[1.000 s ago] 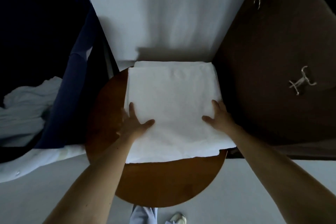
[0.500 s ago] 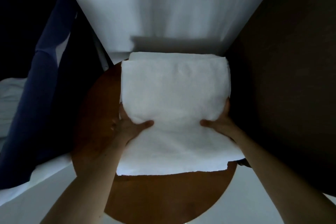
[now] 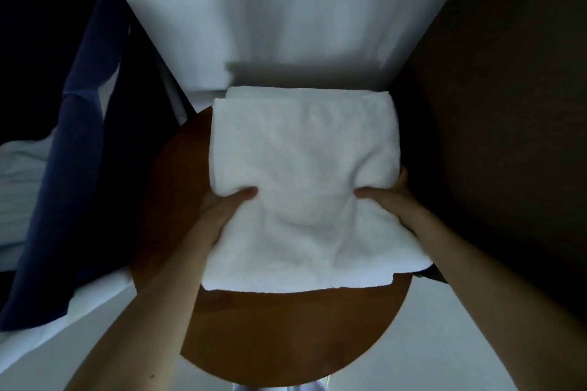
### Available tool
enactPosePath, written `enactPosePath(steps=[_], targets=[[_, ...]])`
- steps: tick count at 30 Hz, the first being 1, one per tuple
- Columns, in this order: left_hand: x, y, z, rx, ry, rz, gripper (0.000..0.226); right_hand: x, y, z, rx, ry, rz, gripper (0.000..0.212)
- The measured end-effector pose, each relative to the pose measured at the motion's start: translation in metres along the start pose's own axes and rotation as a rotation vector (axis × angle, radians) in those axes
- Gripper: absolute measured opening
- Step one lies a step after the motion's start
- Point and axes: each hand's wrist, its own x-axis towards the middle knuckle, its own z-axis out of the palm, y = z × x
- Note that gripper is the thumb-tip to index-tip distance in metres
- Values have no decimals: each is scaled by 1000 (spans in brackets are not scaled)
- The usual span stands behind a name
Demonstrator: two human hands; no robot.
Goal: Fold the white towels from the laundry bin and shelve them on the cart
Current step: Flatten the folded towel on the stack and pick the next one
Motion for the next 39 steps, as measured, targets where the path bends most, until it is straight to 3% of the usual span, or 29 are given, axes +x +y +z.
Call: enactPosePath(steps=[6,11,17,31,39], targets=[[-42,1,15,207,167,134,100,-47,-18,17,-30,66,-110,98],[-98,-4,9,324,199,197,91,-101,-28,15,-308,-72,-186,89],[-162,-35,-14,374,217,220,82,-176,-7,16,-530,-56,-228,81],[-356,-151,-10,388,257,493,80,-360,117,-76,-383,89,-377,77],[-449,-232,51,442,92,543,80,-435,231,-165,-336,157,-286,71]])
